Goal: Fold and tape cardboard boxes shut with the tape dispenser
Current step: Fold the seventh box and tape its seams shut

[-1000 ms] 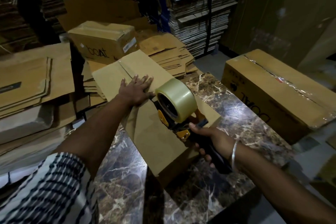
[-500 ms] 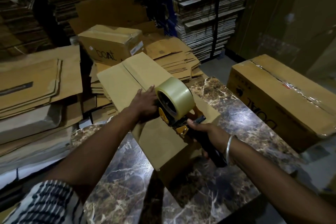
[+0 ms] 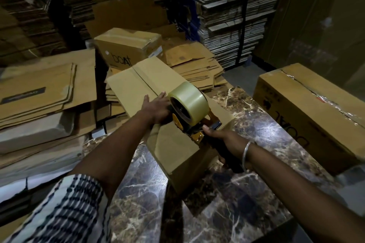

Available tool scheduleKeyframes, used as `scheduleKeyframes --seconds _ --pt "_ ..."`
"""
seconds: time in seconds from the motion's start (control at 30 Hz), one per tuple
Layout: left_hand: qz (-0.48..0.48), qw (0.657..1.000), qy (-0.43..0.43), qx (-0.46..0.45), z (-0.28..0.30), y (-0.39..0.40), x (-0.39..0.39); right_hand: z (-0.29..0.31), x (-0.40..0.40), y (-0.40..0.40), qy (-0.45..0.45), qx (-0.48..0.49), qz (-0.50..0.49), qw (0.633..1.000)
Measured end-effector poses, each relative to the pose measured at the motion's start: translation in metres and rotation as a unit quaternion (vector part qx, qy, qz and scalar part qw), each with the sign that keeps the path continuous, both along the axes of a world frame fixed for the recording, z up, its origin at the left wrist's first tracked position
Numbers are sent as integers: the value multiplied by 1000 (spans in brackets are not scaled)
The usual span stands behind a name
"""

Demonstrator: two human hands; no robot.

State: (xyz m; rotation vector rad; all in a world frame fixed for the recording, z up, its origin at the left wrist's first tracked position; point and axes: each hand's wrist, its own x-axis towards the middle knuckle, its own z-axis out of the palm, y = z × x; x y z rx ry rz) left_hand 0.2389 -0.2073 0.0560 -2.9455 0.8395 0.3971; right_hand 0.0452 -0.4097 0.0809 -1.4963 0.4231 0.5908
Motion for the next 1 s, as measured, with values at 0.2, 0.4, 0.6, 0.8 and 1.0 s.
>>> scheduleKeyframes --seconds 0.2,0.4,0.6,0.8,1.0 --pt "-14 1000 4 7 -9 3 8 -12 -42 -29 -12 44 -8 999" --pt "-36 998 -41 5 -11 6 7 -26 -63 -35 -25 70 -34 997" --pt "-104 989 -33 -100 -12 -11 -41 -25 -67 -31 -45 91 -34 994" --pt "-137 989 -31 -33 -14 -12 -44 -24 -64 -25 -46 90 -31 994" --pt "-102 994 -24 11 -1 -15 -31 -25 -35 -18 -26 79 -46 995"
